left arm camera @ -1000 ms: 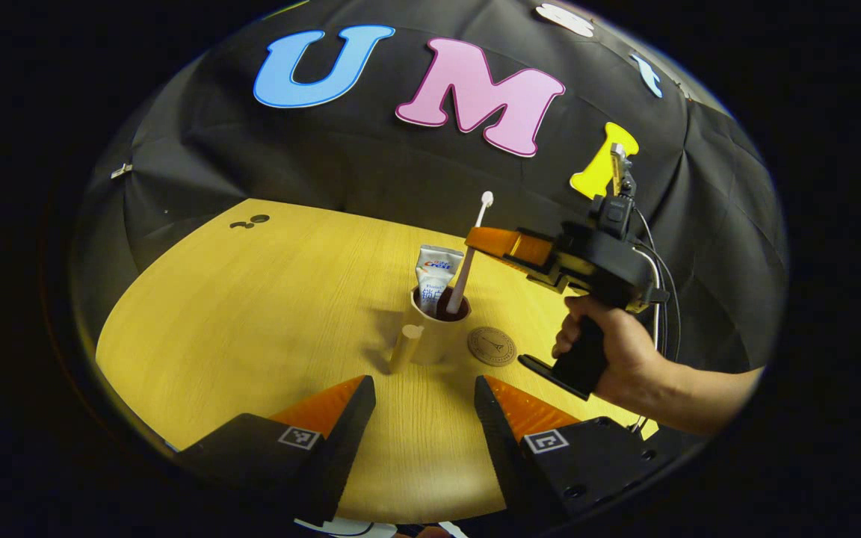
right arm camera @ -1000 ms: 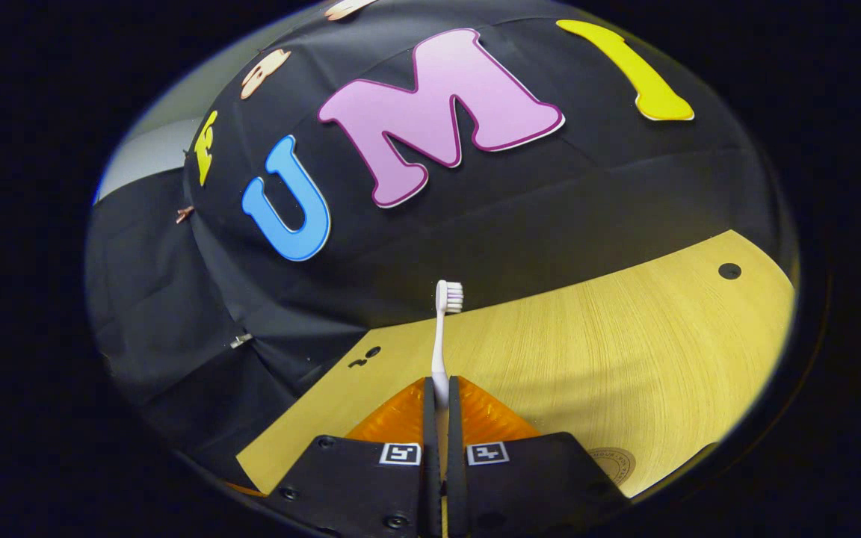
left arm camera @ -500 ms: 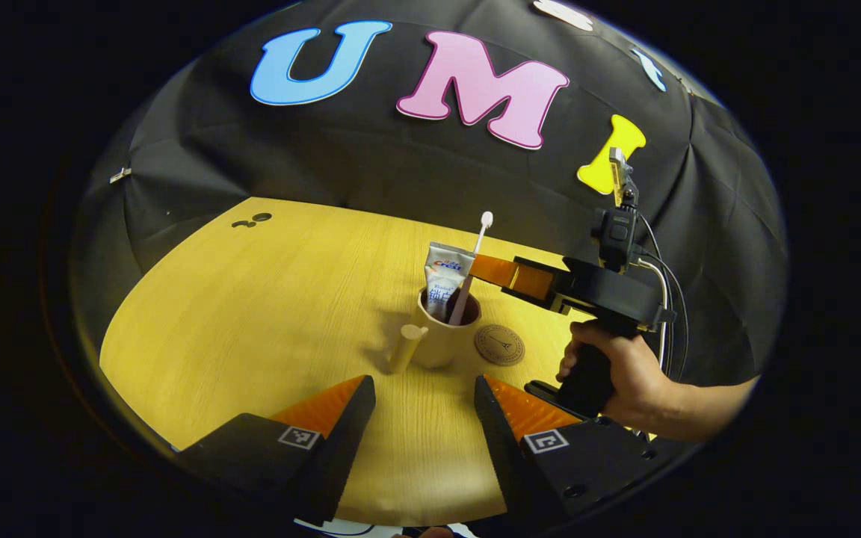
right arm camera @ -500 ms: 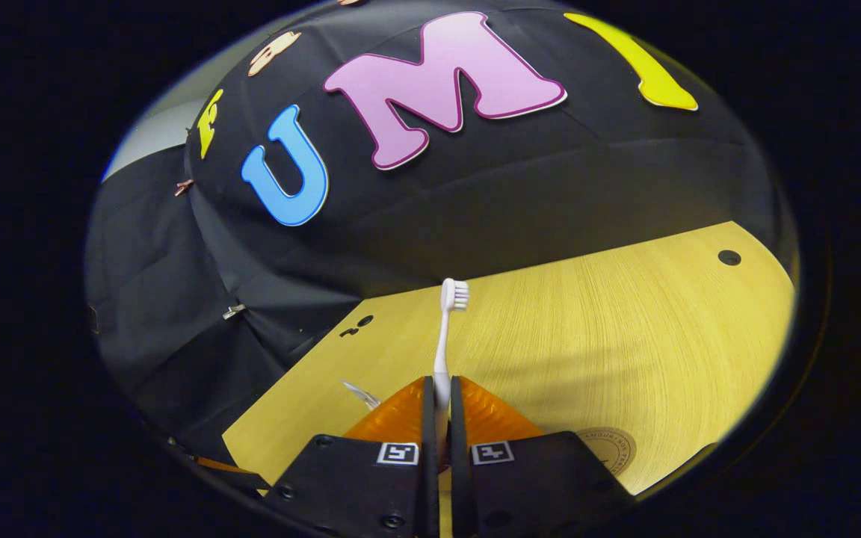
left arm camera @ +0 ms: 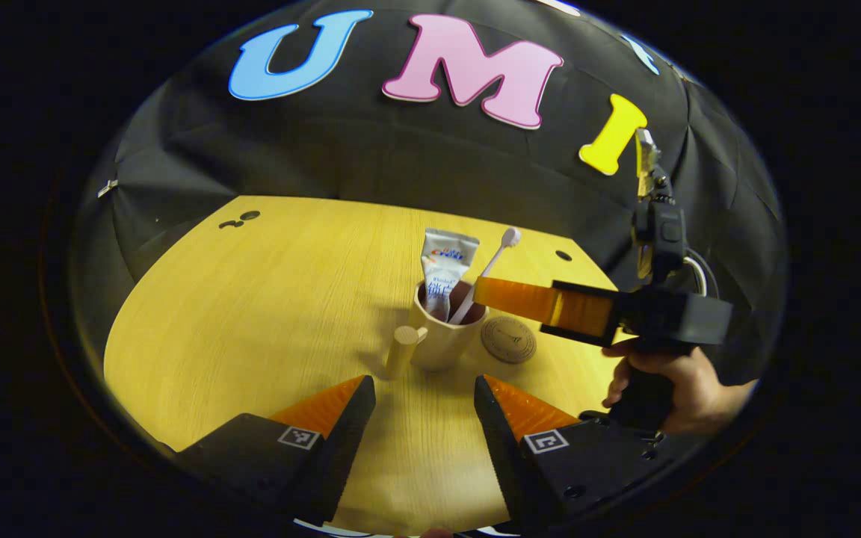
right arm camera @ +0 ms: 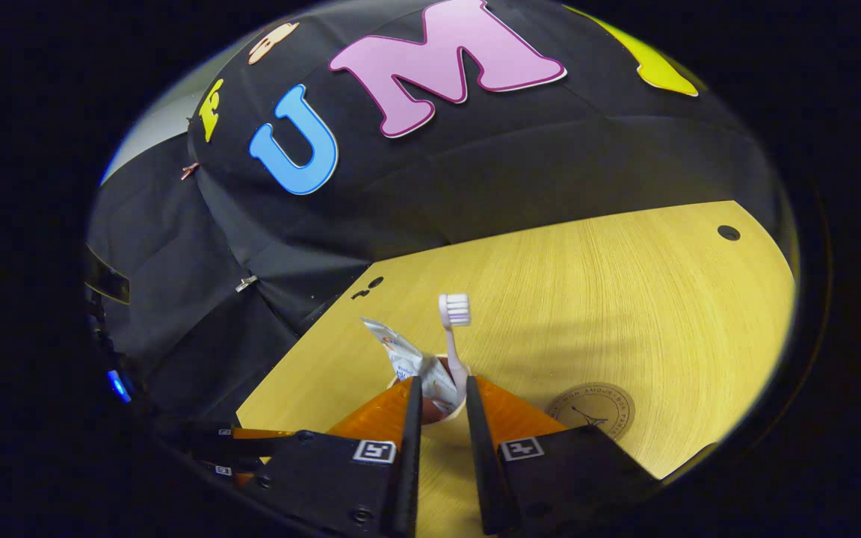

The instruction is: Put the toothbrush and toothpaste on the desktop into the cup, then pick up the cup and place it on the coaster on the desktop.

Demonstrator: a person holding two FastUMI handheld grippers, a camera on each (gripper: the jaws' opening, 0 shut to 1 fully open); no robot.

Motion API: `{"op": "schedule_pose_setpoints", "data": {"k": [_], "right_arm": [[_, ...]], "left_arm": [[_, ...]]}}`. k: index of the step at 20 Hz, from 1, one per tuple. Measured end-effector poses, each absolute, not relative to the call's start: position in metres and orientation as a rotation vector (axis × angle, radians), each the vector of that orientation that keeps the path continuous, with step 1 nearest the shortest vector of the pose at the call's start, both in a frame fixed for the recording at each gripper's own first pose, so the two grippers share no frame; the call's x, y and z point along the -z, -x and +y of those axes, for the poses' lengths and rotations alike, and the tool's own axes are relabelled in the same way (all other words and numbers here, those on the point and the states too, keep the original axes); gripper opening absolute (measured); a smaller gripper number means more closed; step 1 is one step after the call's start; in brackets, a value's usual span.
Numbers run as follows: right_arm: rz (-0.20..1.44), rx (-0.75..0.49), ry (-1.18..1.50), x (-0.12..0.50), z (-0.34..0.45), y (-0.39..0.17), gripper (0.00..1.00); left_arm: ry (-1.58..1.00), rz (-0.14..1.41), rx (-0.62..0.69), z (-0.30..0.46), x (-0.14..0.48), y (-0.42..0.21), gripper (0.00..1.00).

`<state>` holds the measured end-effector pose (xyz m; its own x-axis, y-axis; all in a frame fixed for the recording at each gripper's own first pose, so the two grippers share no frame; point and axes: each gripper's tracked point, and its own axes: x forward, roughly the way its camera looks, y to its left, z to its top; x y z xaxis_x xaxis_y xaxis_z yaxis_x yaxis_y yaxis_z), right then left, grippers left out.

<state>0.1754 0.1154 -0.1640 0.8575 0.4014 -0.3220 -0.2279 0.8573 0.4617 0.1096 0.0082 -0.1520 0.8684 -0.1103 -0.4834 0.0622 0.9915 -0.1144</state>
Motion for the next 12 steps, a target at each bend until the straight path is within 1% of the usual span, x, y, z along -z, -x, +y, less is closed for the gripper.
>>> {"op": "schedule_pose_setpoints", "data": {"k": [1, 2, 3, 4, 5, 8, 9, 10, 11, 12], "right_arm": [[0.439, -0.339, -0.431, 0.165, 0.113, -0.168, 0.39], [0.455, -0.336, -0.441, 0.167, 0.107, -0.16, 0.42], [0.463, -0.332, -0.445, 0.169, 0.104, -0.153, 0.46], [0.471, -0.329, -0.45, 0.17, 0.098, -0.146, 0.67], [0.481, -0.322, -0.451, 0.173, 0.09, -0.139, 0.53], [0.523, -0.311, -0.476, 0.181, 0.067, -0.114, 0.55], [0.535, -0.309, -0.481, 0.185, 0.061, -0.104, 0.39], [0.546, -0.303, -0.481, 0.19, 0.052, -0.095, 0.57], [0.558, -0.298, -0.478, 0.196, 0.044, -0.083, 0.41], [0.569, -0.288, -0.474, 0.2, 0.032, -0.072, 0.58]], "left_arm": [[0.087, 0.531, 0.098, 0.009, 0.157, -0.116, 0.84], [0.075, 0.564, 0.11, 0.01, 0.163, -0.12, 0.84], [0.065, 0.589, 0.127, 0.009, 0.167, -0.122, 0.84], [0.054, 0.613, 0.151, 0.008, 0.169, -0.126, 0.84], [0.042, 0.639, 0.169, 0.007, 0.171, -0.131, 0.84], [-0.017, 0.726, 0.211, 0.01, 0.18, -0.142, 0.84], [-0.045, 0.752, 0.219, 0.012, 0.183, -0.148, 0.84], [-0.075, 0.775, 0.226, 0.015, 0.186, -0.153, 0.84], [-0.104, 0.799, 0.236, 0.016, 0.188, -0.158, 0.84], [-0.131, 0.817, 0.247, 0.017, 0.19, -0.162, 0.84]]}}
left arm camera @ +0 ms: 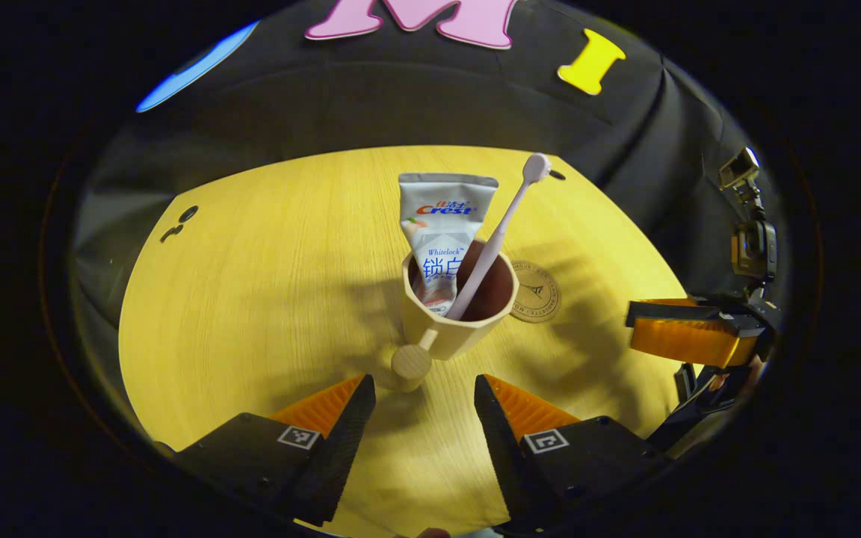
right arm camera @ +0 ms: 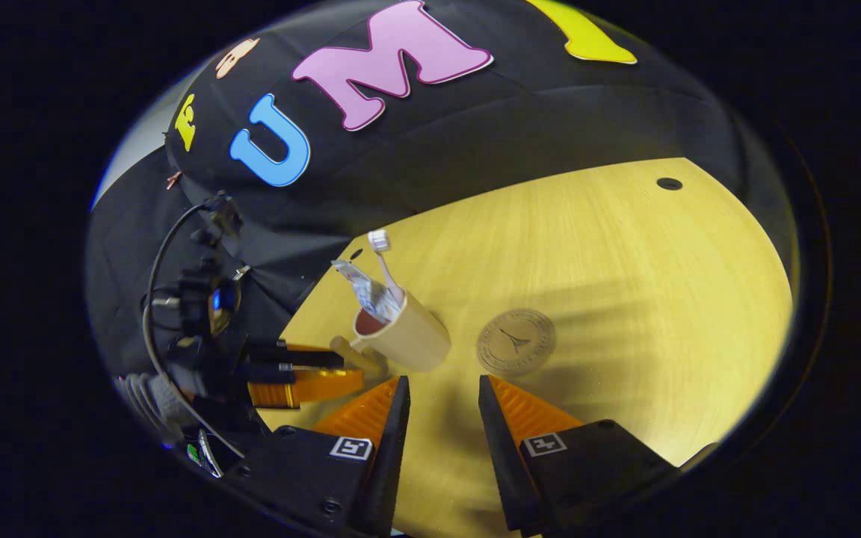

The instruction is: Put the toothbrush and toothpaste on the desktop into the cup, then pick up the cup and place it on the coaster on the desktop.

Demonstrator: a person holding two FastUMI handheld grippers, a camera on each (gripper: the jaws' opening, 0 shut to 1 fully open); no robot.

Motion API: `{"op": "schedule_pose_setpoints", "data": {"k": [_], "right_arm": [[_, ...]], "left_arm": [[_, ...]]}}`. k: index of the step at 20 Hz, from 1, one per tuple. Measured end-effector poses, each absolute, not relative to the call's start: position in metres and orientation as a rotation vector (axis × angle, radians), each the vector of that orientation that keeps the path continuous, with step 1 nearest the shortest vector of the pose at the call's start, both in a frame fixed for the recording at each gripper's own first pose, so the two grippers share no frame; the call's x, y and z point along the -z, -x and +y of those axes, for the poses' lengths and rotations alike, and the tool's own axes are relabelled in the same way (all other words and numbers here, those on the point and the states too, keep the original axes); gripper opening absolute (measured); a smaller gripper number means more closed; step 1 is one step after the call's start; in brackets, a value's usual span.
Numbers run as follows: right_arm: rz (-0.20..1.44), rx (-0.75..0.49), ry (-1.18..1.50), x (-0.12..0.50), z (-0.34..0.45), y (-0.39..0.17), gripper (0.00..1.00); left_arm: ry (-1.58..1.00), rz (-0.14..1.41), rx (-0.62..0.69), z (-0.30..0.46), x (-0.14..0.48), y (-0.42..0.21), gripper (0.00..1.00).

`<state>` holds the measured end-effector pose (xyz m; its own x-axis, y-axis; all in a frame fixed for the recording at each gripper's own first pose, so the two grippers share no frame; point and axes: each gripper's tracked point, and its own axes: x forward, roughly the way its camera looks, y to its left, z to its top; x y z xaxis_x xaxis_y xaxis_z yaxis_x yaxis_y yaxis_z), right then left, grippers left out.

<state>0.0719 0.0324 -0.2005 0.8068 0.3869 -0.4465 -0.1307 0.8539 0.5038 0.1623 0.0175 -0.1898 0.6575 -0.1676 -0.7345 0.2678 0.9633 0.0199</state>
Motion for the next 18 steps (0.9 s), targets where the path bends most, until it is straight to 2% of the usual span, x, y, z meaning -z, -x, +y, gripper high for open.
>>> {"op": "schedule_pose_setpoints", "data": {"k": [9, 13, 18], "right_arm": [[0.633, -0.16, -0.614, 0.222, -0.038, 0.017, 0.58], [0.624, -0.092, -0.667, 0.224, -0.069, 0.03, 0.58], [0.609, -0.052, -0.71, 0.227, -0.089, 0.037, 0.58]], "left_arm": [[-0.29, 1.036, 0.288, 0.022, 0.227, -0.188, 0.83], [-0.366, 1.101, 0.313, 0.021, 0.233, -0.199, 0.77], [-0.394, 1.159, 0.324, 0.019, 0.238, -0.203, 0.64]]}}
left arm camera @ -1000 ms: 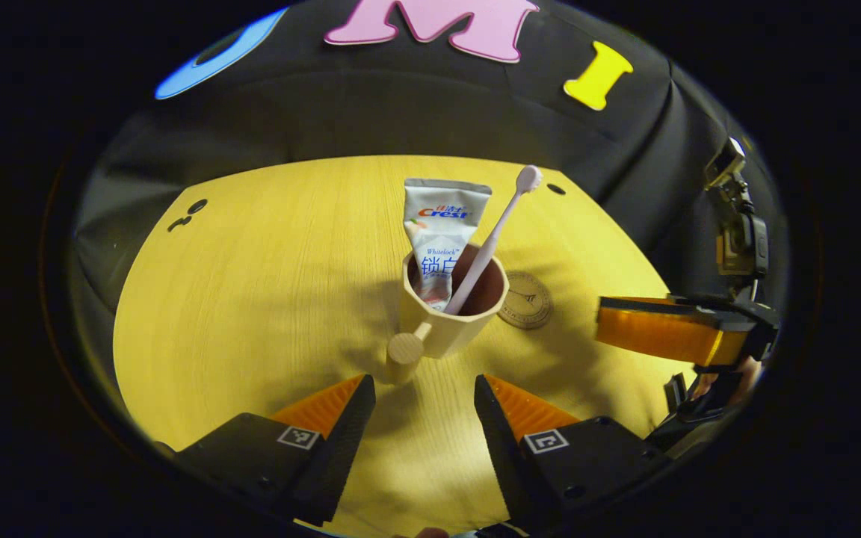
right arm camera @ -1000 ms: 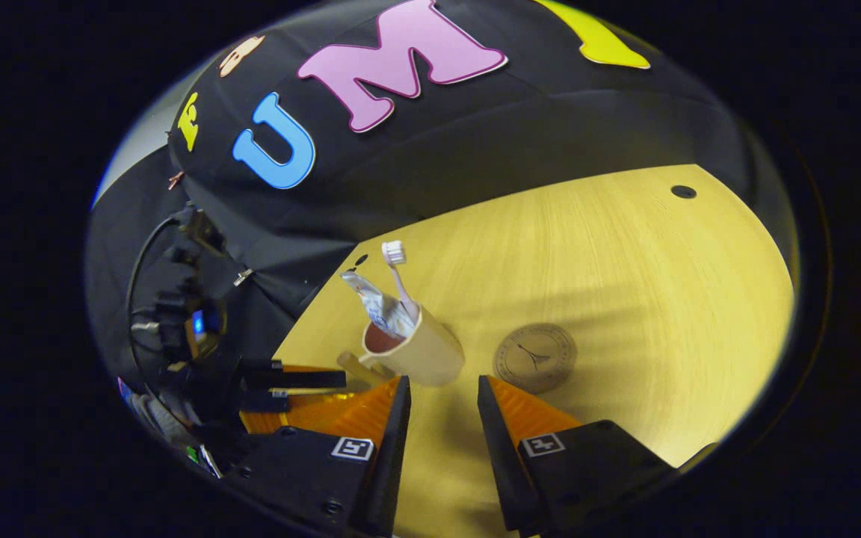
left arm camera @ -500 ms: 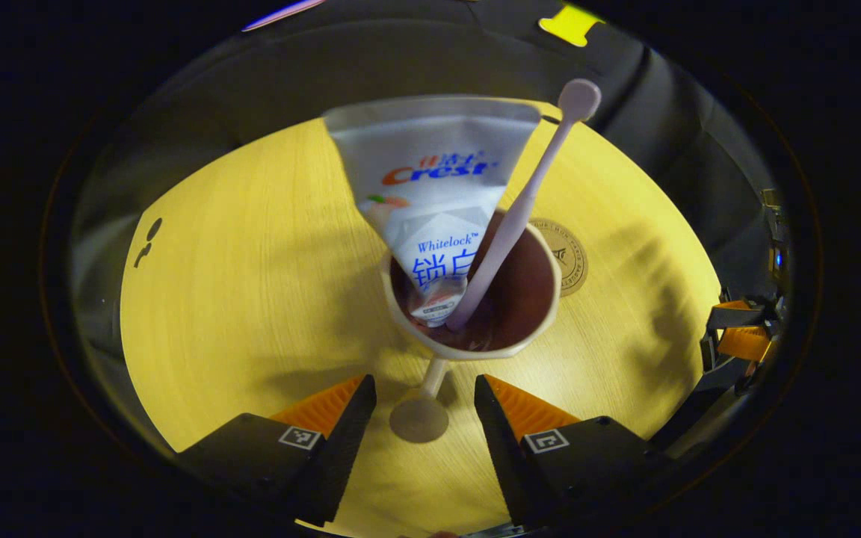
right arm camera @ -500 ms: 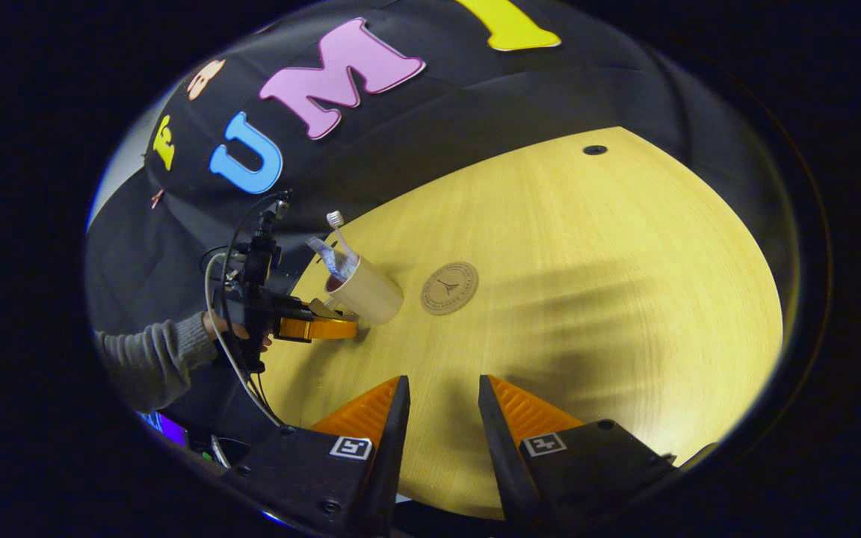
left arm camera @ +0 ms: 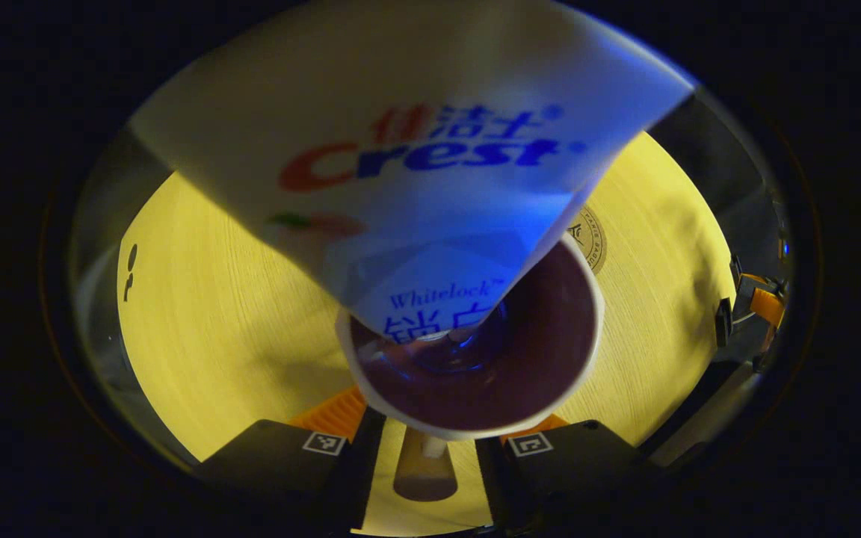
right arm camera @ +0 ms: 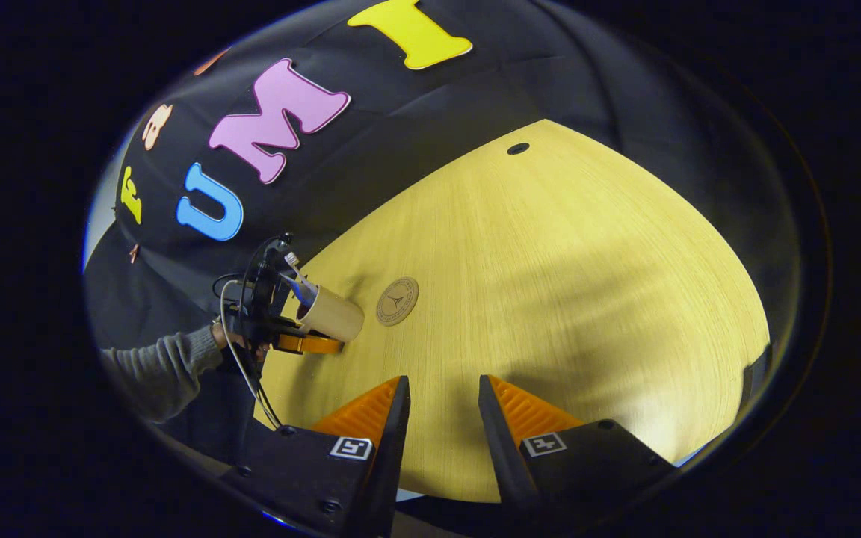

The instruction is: Put the toothbrush and toothpaste on the desktop into the cup, then pick up the cup and place it on the coaster on the desktop.

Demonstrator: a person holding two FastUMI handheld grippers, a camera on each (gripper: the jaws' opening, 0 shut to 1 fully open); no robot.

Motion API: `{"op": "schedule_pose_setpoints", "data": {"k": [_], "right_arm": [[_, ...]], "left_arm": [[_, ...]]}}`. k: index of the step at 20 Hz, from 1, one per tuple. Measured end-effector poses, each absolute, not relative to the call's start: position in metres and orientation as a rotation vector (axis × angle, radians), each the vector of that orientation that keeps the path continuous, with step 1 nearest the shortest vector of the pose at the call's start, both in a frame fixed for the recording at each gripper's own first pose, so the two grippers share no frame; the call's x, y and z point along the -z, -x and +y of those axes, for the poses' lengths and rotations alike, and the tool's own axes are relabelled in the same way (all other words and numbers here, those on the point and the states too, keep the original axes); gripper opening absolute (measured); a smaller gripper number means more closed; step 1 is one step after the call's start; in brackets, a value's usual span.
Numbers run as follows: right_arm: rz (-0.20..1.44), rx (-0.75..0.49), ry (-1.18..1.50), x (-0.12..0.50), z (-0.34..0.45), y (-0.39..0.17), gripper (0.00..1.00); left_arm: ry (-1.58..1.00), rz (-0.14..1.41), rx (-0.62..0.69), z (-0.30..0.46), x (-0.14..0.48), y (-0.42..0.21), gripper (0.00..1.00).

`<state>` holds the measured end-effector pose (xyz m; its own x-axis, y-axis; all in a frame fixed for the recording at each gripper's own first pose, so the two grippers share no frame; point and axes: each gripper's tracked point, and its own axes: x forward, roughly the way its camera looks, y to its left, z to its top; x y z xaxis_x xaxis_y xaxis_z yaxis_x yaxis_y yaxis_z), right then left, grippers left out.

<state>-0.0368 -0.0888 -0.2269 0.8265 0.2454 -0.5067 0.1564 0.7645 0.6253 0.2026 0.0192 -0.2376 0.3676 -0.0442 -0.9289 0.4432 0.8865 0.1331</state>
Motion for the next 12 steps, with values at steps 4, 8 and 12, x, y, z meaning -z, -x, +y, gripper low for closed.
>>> {"op": "schedule_pose_setpoints", "data": {"k": [4, 8, 12], "right_arm": [[0.617, -0.058, -0.712, 0.227, -0.088, 0.043, 0.58], [0.619, -0.054, -0.716, 0.226, -0.093, 0.042, 0.58], [0.614, -0.047, -0.72, 0.228, -0.102, 0.044, 0.58]], "left_arm": [[-0.404, 1.174, 0.309, 0.019, 0.242, -0.204, 0.44], [-0.413, 1.177, 0.316, 0.015, 0.238, -0.199, 0.39], [-0.403, 1.11, 0.341, -0.013, 0.215, -0.202, 0.39]]}}
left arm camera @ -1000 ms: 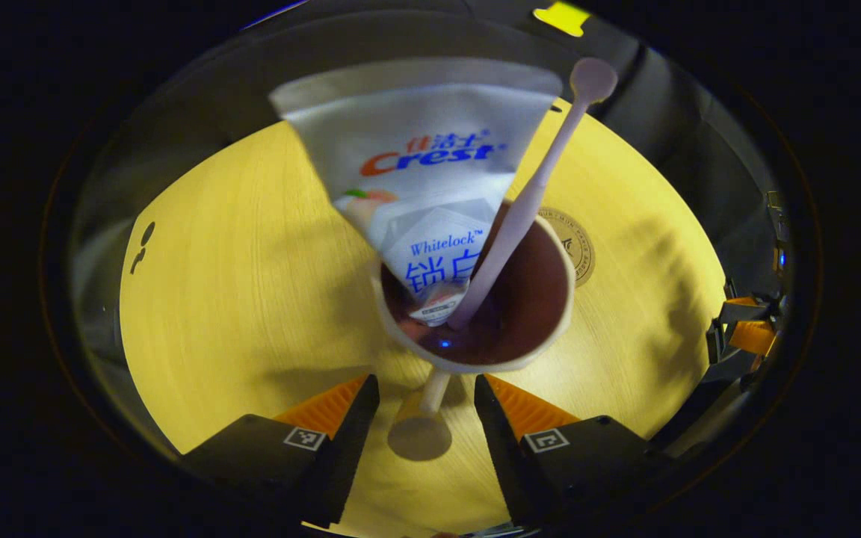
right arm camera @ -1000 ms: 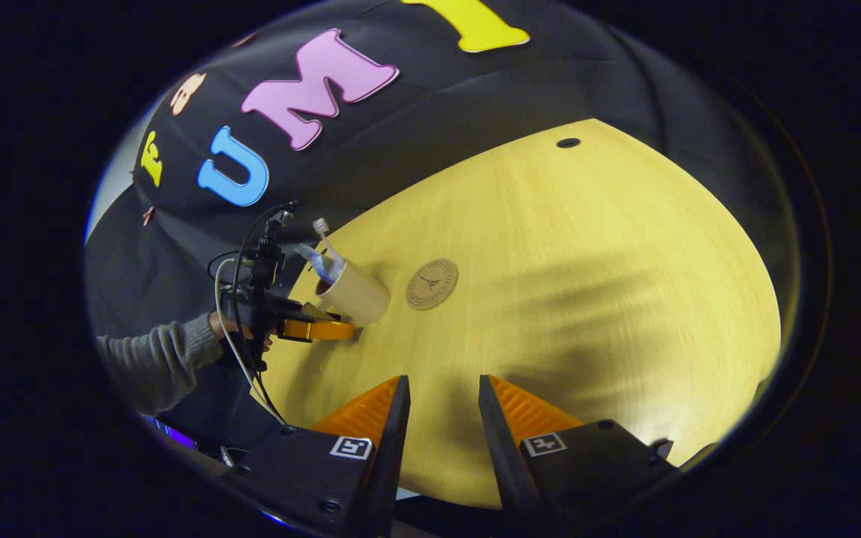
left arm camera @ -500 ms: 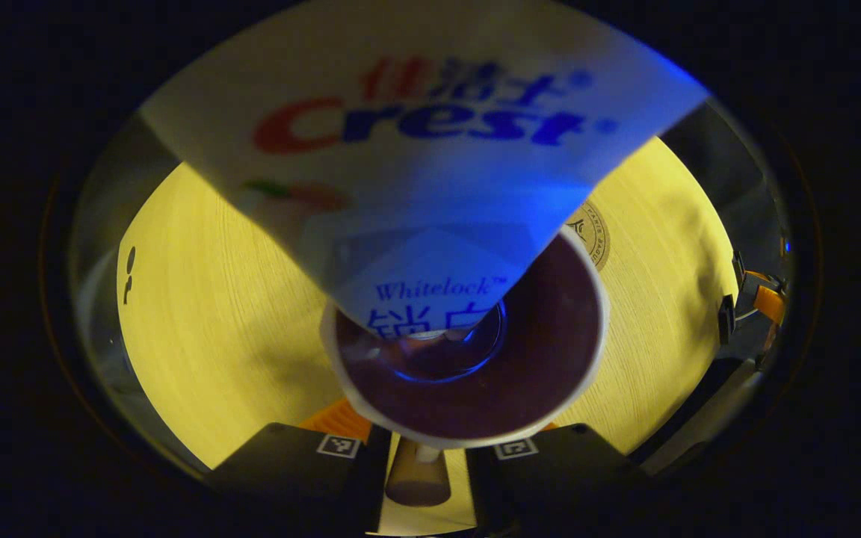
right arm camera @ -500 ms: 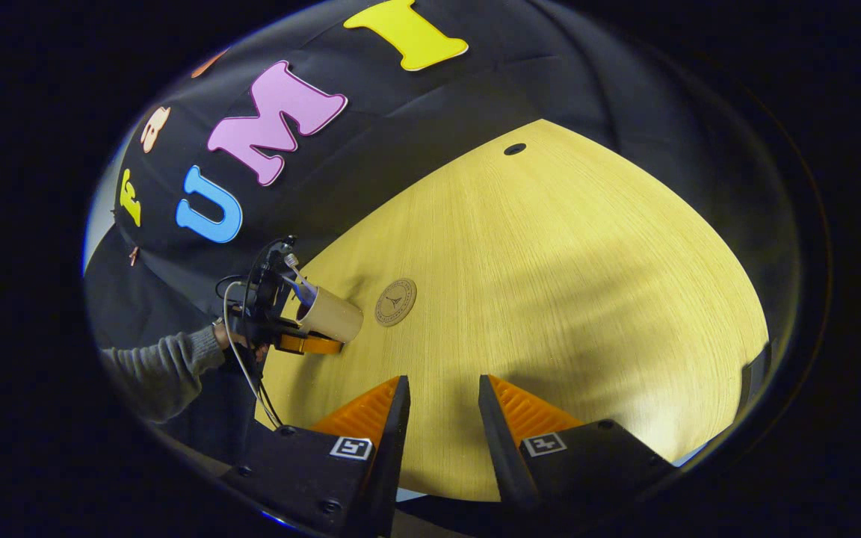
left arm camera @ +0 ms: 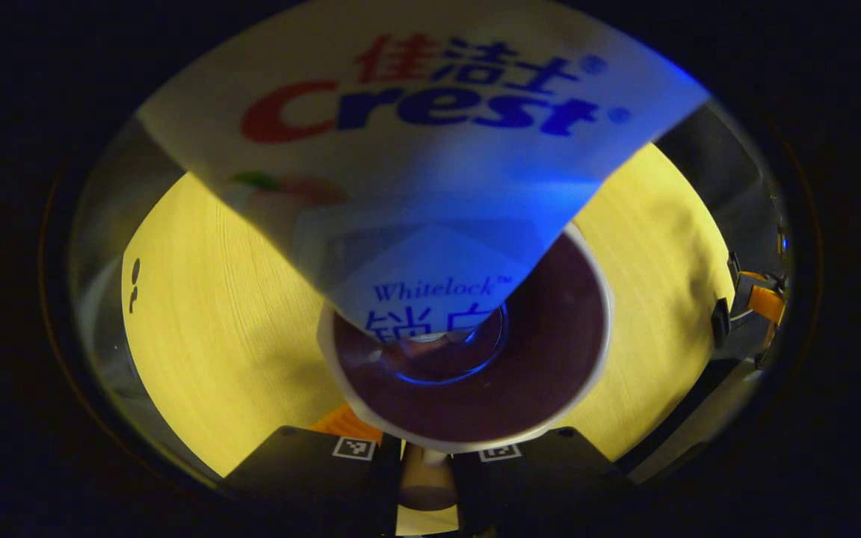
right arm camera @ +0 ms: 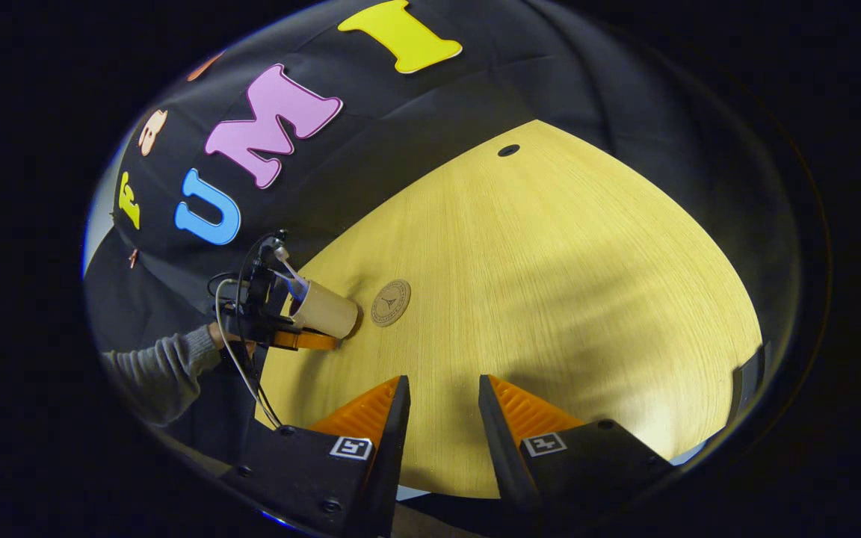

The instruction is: Put the toothbrush and toothpaste on the desktop into the cup, then pick up the cup and place it on the coaster on the desktop.

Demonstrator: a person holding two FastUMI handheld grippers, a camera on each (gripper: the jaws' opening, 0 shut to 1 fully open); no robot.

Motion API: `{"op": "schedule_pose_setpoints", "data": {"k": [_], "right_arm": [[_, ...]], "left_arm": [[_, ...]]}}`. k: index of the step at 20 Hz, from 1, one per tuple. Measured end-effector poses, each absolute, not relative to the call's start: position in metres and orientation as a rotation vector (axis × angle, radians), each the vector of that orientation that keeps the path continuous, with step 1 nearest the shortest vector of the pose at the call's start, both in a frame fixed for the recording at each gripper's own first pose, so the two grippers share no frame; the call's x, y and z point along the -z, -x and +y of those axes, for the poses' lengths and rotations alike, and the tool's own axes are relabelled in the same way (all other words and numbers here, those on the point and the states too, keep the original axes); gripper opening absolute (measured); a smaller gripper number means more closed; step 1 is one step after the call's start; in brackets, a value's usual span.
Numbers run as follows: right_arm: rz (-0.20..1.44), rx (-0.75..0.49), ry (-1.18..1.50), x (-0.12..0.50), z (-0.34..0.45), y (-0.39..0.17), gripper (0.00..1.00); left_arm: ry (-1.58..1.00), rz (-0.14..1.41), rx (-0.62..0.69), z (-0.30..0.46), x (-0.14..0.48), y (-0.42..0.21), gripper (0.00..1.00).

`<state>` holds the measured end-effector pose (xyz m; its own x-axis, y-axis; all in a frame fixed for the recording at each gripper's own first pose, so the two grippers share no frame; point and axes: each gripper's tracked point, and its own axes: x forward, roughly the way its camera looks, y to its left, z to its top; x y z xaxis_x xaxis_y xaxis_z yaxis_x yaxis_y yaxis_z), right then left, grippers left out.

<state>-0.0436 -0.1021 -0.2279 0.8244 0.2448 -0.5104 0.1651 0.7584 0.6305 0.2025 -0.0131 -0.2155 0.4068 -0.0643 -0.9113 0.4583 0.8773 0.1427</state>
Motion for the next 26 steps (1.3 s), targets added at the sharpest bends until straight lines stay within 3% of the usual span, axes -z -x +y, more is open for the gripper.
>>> {"op": "schedule_pose_setpoints", "data": {"k": [10, 26], "right_arm": [[0.583, 0.004, -0.75, 0.227, -0.128, 0.059, 0.58], [0.563, 0.083, -0.798, 0.234, -0.159, 0.079, 0.58]], "left_arm": [[-0.495, 1.106, 0.395, -0.077, 0.212, -0.22, 0.39], [-0.554, 1.138, 0.379, -0.1, 0.235, -0.232, 0.4]]}}
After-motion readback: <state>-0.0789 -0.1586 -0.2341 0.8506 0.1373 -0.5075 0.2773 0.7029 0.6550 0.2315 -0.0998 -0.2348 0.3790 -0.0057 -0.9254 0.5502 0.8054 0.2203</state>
